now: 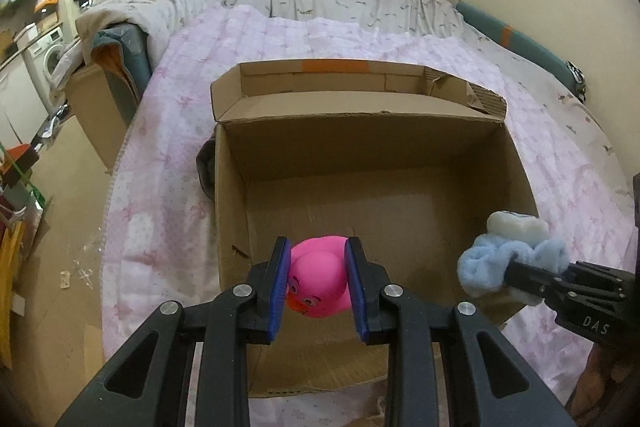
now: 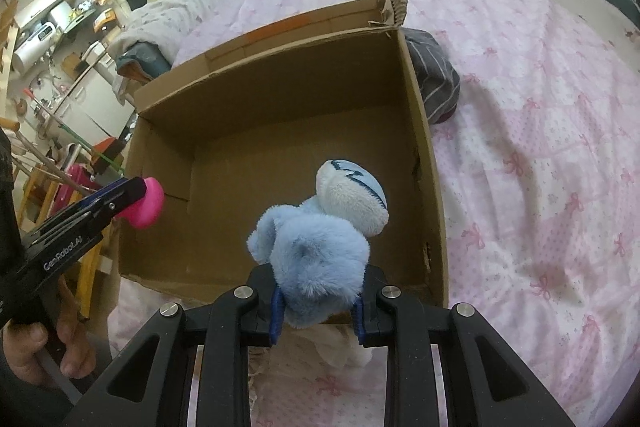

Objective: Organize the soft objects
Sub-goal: 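Carry the duck into the cardboard box and open the left gripper while the right gripper carries the plush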

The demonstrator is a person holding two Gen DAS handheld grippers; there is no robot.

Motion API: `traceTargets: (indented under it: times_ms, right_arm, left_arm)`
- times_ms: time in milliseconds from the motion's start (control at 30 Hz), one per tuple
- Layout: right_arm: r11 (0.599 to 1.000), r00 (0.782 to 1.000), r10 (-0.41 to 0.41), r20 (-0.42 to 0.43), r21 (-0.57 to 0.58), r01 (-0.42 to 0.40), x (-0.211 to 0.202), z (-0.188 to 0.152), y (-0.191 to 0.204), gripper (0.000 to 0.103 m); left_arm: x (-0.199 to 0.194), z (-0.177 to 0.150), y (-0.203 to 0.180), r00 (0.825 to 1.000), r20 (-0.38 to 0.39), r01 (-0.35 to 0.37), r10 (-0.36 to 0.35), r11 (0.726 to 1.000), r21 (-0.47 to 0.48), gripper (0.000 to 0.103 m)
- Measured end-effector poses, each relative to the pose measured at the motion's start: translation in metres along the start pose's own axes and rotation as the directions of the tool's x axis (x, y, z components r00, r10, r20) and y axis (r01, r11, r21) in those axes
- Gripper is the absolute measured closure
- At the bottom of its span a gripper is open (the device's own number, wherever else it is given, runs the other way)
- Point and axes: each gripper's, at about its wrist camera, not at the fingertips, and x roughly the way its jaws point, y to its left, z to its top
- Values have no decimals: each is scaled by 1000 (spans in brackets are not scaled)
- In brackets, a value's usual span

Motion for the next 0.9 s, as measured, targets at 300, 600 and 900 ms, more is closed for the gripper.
traceTargets:
  times_ms: [300, 600, 900]
  right_arm:
    - [1000, 1000, 1, -20, -13, -1, 5, 0, 3, 75]
    - [1000, 1000, 2, -30, -18, -3, 7, -3, 4, 75]
    - [1000, 999, -1, -34, -21, 1, 8, -3, 6, 75]
  left_arm:
    - [7, -4, 0, 1000, -28, 11, -11, 1000, -2, 78]
    - [9, -9, -4, 999, -35, -2, 3, 1000, 20, 77]
    - [2, -11, -11, 1000, -5, -21, 21, 998, 66, 40]
